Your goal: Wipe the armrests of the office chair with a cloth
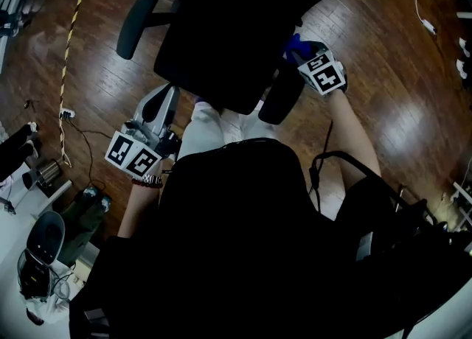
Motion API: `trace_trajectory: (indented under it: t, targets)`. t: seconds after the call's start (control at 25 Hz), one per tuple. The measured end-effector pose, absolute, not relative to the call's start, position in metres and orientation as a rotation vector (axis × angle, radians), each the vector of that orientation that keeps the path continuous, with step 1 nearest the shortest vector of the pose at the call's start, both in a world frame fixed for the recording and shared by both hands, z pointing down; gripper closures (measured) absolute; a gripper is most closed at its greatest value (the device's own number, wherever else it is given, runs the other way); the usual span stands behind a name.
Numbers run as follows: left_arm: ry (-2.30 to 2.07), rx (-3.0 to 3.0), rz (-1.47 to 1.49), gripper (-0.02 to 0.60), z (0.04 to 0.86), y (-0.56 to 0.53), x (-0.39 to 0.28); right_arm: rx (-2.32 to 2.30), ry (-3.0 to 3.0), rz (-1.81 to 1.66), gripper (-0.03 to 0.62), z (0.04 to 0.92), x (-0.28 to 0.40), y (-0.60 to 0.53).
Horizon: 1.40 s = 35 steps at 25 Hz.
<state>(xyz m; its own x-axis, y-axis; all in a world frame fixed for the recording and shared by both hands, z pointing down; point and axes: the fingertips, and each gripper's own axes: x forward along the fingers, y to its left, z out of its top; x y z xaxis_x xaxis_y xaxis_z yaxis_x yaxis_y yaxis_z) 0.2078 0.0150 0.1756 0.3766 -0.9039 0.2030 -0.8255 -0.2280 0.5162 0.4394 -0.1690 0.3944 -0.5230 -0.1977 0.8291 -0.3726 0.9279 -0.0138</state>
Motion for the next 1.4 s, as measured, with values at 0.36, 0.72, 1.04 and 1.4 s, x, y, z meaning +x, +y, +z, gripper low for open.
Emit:
trace_trajectory:
  t: [0.36,0.72,1.04,1.4]
  targets:
    - [-1.481,2.071,-0.206,0.577,0.166,0.011,0.2,0.795,-2.261,0.62,0.52,0.396,0.504,-0.152]
    - [-1.359,2.153,-0.161,0.577,0.167,0.0,0.217,0.817,-2.216,0.812,0.526,0.413,0.517,-0.05]
    - [-1.246,2.177,-0.142,0.577,0.175,-0.001,0.198,0.75,-2.09,0.888,0.526,0.422,0.49,0.077]
    - [-1.173,2.228,-0.096,0.575,0.184,-0.003,0.151,0.767,-2.034,0.898,0.525,0.431,0.41,0.111]
